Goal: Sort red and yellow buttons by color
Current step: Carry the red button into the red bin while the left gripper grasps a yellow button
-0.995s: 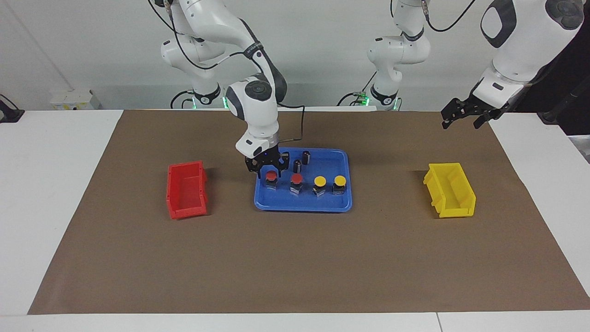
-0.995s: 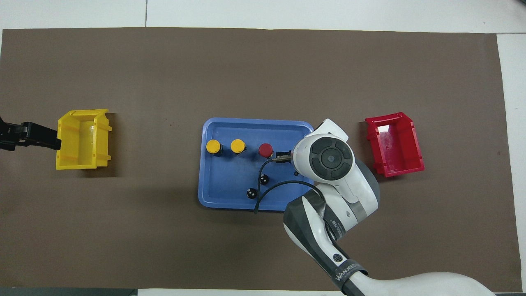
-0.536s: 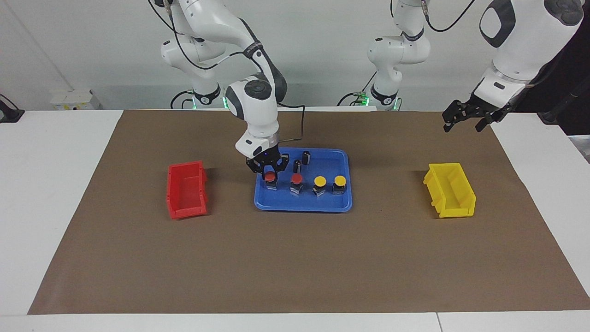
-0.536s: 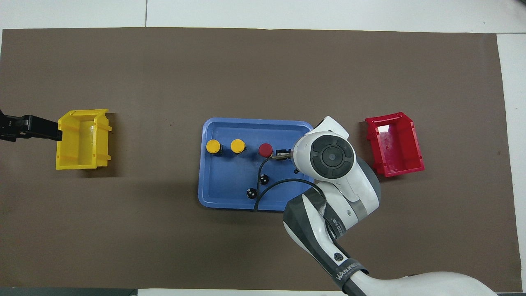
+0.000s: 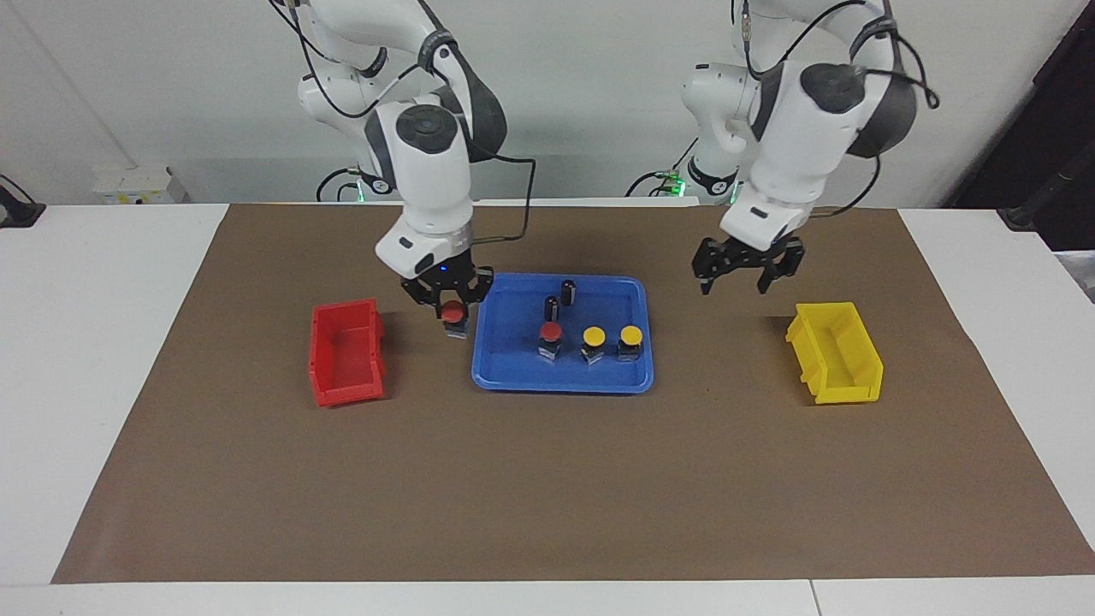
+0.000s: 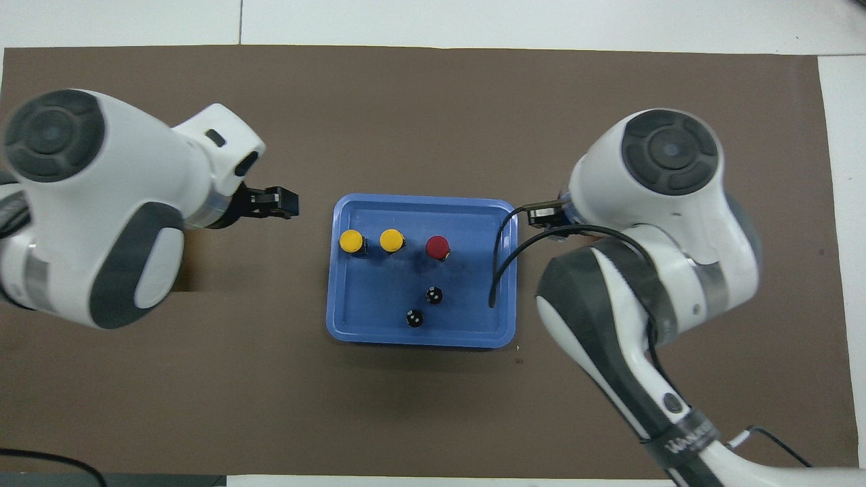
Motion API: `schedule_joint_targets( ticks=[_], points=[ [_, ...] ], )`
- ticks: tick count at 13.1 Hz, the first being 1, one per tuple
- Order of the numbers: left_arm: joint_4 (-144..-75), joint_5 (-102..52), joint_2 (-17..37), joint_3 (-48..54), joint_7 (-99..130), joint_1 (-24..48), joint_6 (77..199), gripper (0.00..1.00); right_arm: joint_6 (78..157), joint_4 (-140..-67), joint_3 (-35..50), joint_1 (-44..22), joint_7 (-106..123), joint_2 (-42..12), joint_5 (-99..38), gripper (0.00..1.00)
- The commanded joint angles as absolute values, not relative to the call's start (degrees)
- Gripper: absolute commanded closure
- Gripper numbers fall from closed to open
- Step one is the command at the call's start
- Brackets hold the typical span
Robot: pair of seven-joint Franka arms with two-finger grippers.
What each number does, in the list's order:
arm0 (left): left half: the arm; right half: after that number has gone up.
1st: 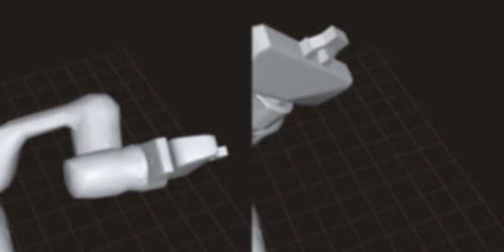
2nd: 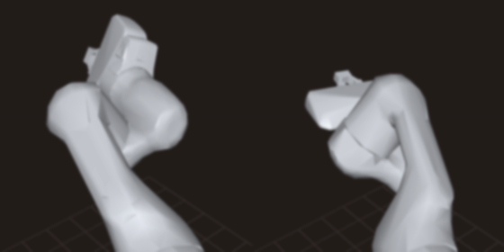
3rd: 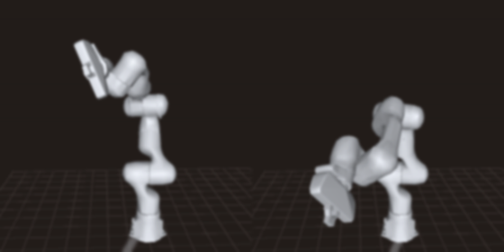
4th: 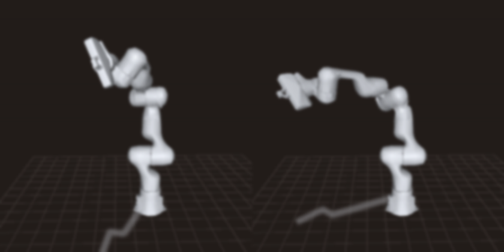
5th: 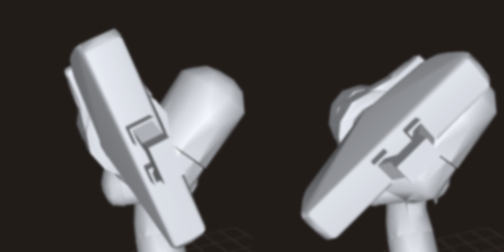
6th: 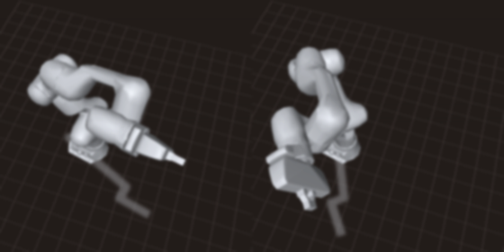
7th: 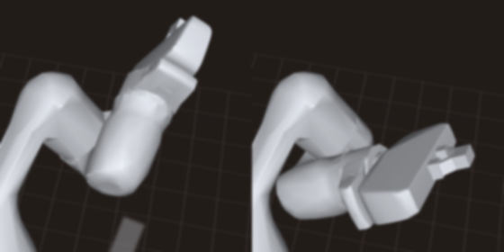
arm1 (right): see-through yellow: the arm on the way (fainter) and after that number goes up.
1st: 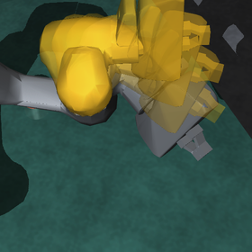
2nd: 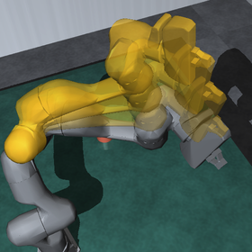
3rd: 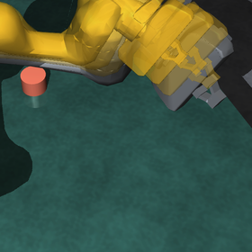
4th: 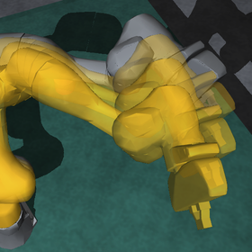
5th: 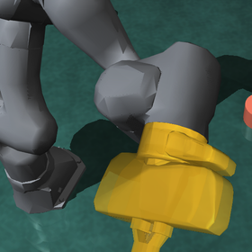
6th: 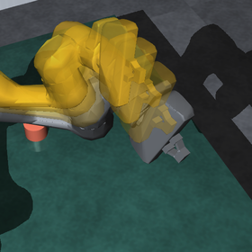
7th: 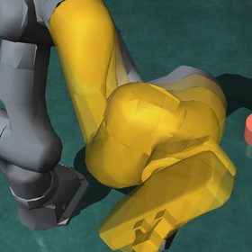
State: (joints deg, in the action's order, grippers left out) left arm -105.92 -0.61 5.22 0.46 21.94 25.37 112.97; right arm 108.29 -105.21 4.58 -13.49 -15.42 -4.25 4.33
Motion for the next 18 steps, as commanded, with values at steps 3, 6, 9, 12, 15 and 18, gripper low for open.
schedule_joint_targets(
  ticks=[3,6,9,12,15,18],
  points=[
    [-109.1,-0.7,11.0,-0.4,27.9,31.3,122.3,0.16,108.8,-109.7,5.2,-2.2,1.2,-0.4,4.1,0.67],
    [-110.2,-0.8,11.5,-0.3,28.3,32.3,123.4,0.19,114.2,-114.8,5.2,0.4,5.8,1.2,4.1,0.67],
    [-111.6,-0.8,12.5,-0.3,29.2,33.5,126.1,0.19,119.3,-119.7,5.2,1.9,8.5,2.3,4.1,0.67],
    [-111.6,-0.8,13.7,-0.3,30.8,34.4,127.0,0.19,126.3,-124.8,5.2,1.8,8.4,2.4,4.0,0.67],
    [-111.6,-1.2,13.8,-0.4,35.1,33.7,126.9,0.99,133.6,-129.7,5.2,1.7,8.3,1.7,4.0,0.67],
    [-107.4,-1.2,14.1,-0.6,35.2,32.7,122.8,0.99,136.7,-132.4,5.2,1.8,8.7,1.2,4.1,0.67]
  ],
)
